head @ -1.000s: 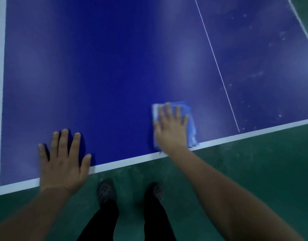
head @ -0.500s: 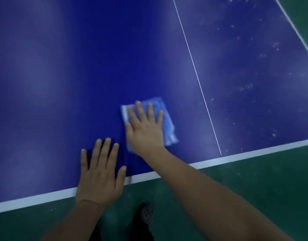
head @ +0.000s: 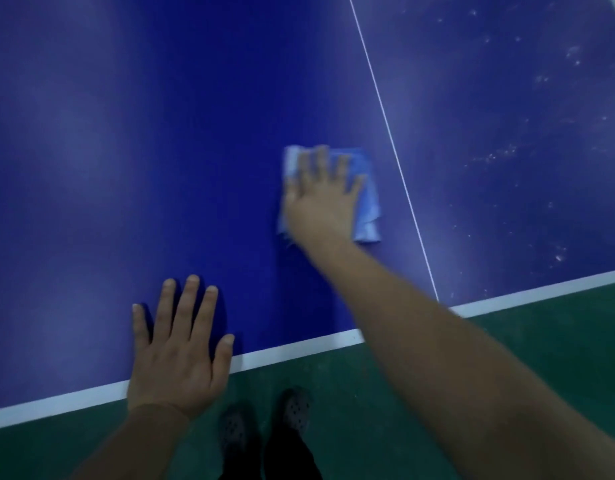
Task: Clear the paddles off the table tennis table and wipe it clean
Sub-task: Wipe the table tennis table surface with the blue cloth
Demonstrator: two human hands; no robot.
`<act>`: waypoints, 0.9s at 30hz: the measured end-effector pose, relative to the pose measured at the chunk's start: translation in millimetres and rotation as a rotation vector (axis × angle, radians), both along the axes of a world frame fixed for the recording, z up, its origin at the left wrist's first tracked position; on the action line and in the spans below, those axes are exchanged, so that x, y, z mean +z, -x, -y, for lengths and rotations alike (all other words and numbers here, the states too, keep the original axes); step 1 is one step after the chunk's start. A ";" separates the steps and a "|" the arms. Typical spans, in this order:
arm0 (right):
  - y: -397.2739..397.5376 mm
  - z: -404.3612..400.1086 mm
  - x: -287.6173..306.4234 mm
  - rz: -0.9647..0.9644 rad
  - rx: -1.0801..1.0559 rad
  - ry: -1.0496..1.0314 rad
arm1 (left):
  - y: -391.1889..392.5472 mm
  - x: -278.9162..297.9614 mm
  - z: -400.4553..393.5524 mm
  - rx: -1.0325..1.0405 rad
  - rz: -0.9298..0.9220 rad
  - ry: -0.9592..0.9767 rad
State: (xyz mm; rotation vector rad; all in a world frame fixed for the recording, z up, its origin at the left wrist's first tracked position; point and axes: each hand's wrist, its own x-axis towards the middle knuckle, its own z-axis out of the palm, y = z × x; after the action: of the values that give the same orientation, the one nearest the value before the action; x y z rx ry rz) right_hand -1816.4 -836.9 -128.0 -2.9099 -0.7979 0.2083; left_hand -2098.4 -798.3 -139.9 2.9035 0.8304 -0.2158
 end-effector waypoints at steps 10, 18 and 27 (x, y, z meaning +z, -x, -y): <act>-73.6 143.0 8.6 -0.095 -0.470 0.062 | -1.6 -0.1 0.7 -0.015 -0.006 -0.011; 107.8 130.0 -7.0 -0.039 0.411 0.038 | -0.4 -2.9 -0.5 -0.012 -0.018 -0.026; -35.6 219.7 14.7 -0.104 -0.682 0.076 | -0.3 -4.9 0.0 -0.014 -0.033 -0.027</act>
State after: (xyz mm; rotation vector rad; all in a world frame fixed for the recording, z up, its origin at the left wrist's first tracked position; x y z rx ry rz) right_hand -1780.8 -1056.5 -113.3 -3.0046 0.2394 0.3149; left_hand -2098.2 -798.3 -144.8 2.9395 0.8244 -0.2567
